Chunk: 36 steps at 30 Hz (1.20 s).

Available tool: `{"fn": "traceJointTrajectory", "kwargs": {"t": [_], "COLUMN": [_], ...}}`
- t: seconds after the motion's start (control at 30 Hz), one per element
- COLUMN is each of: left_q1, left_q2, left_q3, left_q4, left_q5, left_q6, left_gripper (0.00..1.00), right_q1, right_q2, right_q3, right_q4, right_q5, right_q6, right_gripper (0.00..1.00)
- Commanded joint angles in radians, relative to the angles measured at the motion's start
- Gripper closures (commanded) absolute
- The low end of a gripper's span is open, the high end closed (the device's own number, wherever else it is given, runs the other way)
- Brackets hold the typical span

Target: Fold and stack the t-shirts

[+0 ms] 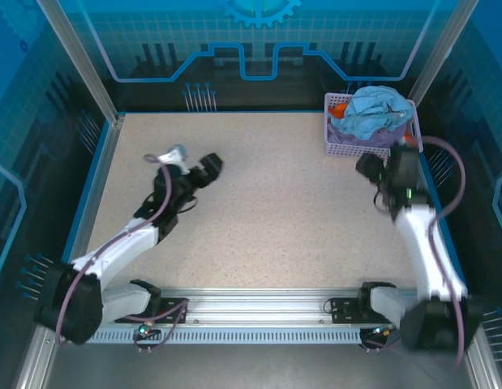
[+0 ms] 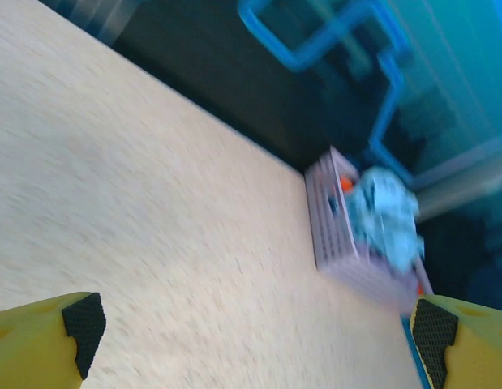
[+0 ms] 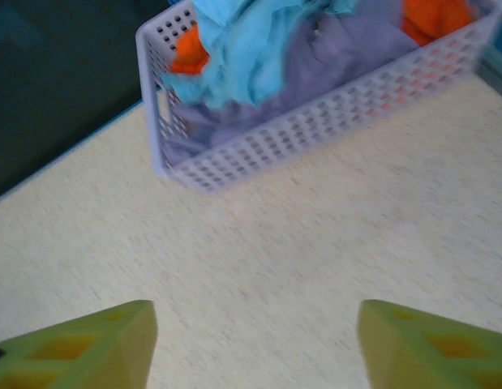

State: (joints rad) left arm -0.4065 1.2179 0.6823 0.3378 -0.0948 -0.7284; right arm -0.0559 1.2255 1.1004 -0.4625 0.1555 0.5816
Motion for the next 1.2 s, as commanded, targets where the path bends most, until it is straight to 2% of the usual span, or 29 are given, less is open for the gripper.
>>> {"fn": "traceJointTrajectory", "kwargs": {"t": [0.0, 0.1, 0.23, 0.37, 0.47, 0.53, 0.7, 0.73, 0.83, 0.87, 1.03, 1.17], "left_q1": [-0.114, -0.194, -0.285, -0.307, -0.314, -0.314, -0.314, -0.314, -0.314, -0.313, -0.313, -0.313], "left_q2": [0.113, 0.215, 0.294, 0.300, 0.297, 0.302, 0.305, 0.307, 0.313, 0.312, 0.313, 0.312], "left_q3": [0.065, 0.077, 0.040, -0.002, 0.008, 0.011, 0.016, 0.017, 0.024, 0.024, 0.027, 0.028], "left_q4": [-0.155, -0.176, -0.120, -0.056, -0.050, -0.048, -0.051, -0.054, -0.061, -0.061, -0.066, -0.065], "left_q5": [0.023, 0.013, -0.031, -0.005, -0.005, -0.008, 0.002, 0.005, 0.018, 0.021, 0.020, 0.024], "left_q6": [0.096, 0.122, 0.198, 0.215, 0.230, 0.225, 0.218, 0.216, 0.210, 0.210, 0.210, 0.213], "left_gripper": [0.01, 0.01, 0.01, 0.01, 0.01, 0.01, 0.01, 0.01, 0.01, 0.01, 0.01, 0.01], "right_q1": [0.013, -0.006, -0.030, -0.043, -0.054, -0.060, -0.076, -0.080, -0.084, -0.083, -0.082, -0.075], "right_q2": [0.277, 0.504, 0.853, 1.174, 1.311, 1.320, 1.281, 1.292, 1.298, 1.286, 1.170, 1.062], "right_q3": [0.279, 0.526, 0.999, 1.480, 1.660, 1.633, 1.478, 1.486, 1.490, 1.474, 1.357, 1.298], "right_q4": [-0.249, -0.283, -0.489, -0.674, -0.751, -0.738, -0.620, -0.619, -0.605, -0.589, -0.488, -0.450], "right_q5": [0.011, 0.048, 0.085, 0.092, 0.117, 0.145, 0.117, 0.103, 0.068, 0.061, 0.038, 0.023], "right_q6": [-0.012, 0.016, 0.031, 0.029, 0.043, 0.063, 0.071, 0.065, 0.043, 0.033, 0.023, 0.036], "right_gripper": [0.37, 0.37, 0.36, 0.40, 0.46, 0.48, 0.54, 0.58, 0.84, 0.88, 0.99, 1.00]}}
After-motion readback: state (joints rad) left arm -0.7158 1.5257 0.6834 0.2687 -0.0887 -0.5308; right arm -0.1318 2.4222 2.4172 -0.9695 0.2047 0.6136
